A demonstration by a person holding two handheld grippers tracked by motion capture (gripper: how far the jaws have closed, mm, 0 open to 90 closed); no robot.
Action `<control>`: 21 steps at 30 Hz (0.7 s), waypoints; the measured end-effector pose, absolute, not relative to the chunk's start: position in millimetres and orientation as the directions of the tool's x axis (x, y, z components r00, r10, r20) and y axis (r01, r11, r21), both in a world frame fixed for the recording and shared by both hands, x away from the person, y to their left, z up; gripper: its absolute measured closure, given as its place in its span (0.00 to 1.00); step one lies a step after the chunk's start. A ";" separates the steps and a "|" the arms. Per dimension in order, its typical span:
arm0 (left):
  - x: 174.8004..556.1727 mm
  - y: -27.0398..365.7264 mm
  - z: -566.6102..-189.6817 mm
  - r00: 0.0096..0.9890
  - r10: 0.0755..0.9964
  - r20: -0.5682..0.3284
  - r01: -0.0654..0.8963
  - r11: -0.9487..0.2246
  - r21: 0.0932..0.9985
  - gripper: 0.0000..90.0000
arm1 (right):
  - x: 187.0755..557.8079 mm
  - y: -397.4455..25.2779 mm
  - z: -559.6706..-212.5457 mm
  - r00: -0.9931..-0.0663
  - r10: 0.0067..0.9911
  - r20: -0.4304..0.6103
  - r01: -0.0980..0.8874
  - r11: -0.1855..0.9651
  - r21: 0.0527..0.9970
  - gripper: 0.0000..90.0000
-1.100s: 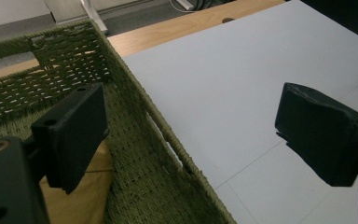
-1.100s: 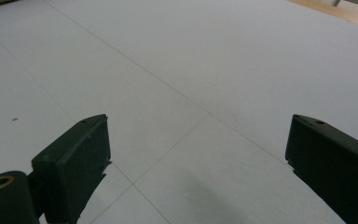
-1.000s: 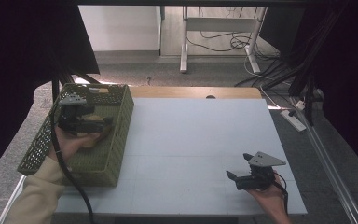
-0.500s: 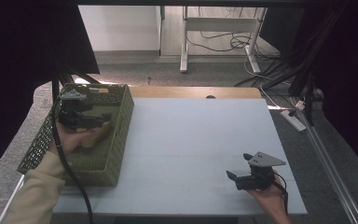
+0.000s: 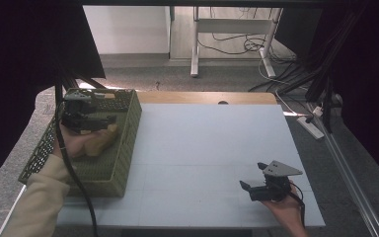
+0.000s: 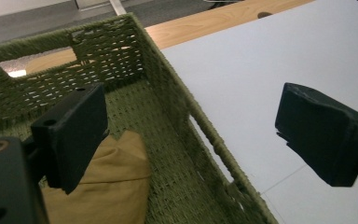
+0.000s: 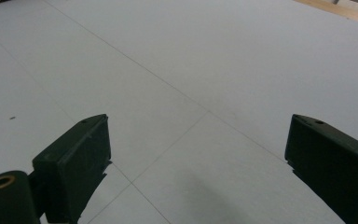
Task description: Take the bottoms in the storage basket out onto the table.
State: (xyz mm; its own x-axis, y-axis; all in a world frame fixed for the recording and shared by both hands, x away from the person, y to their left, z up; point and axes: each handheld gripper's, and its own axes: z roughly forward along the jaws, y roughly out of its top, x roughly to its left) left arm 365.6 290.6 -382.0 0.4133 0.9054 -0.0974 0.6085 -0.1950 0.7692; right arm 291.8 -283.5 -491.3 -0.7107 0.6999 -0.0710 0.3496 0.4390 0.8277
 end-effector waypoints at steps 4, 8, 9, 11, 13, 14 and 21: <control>369.9 294.7 -383.2 0.400 0.911 -0.099 0.618 -0.188 0.764 0.11 | 291.8 -283.6 -491.2 -0.711 0.700 -0.071 0.348 0.439 0.828 0.07; 373.1 298.8 -384.0 0.387 0.917 -0.099 0.626 -0.183 0.758 0.11 | 291.9 -283.6 -491.3 -0.711 0.700 -0.071 0.350 0.439 0.828 0.07; 373.6 299.6 -383.9 0.385 0.917 -0.100 0.627 -0.181 0.758 0.11 | 291.9 -283.6 -491.4 -0.711 0.700 -0.071 0.349 0.439 0.828 0.07; 374.7 301.3 -383.6 0.382 0.919 -0.102 0.628 -0.177 0.758 0.11 | 291.9 -283.5 -491.4 -0.711 0.700 -0.071 0.349 0.439 0.828 0.07; 376.0 302.8 -383.2 0.378 0.920 -0.103 0.630 -0.174 0.757 0.11 | 292.0 -283.4 -491.5 -0.711 0.700 -0.070 0.350 0.439 0.828 0.07; 376.7 303.4 -383.0 0.375 0.922 -0.101 0.631 -0.174 0.756 0.11 | 292.1 -283.3 -491.7 -0.711 0.700 -0.070 0.350 0.439 0.828 0.07; 381.7 310.2 -381.2 0.353 0.931 -0.095 0.642 -0.167 0.748 0.11 | 292.0 -283.2 -491.8 -0.710 0.700 -0.070 0.352 0.439 0.827 0.07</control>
State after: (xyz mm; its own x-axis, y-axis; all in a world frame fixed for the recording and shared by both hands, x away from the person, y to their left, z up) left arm 381.7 310.2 -381.2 0.3528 0.9308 -0.0953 0.6421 -0.1667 0.7483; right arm 292.0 -283.2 -491.8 -0.7102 0.7005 -0.0701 0.3516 0.4392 0.8267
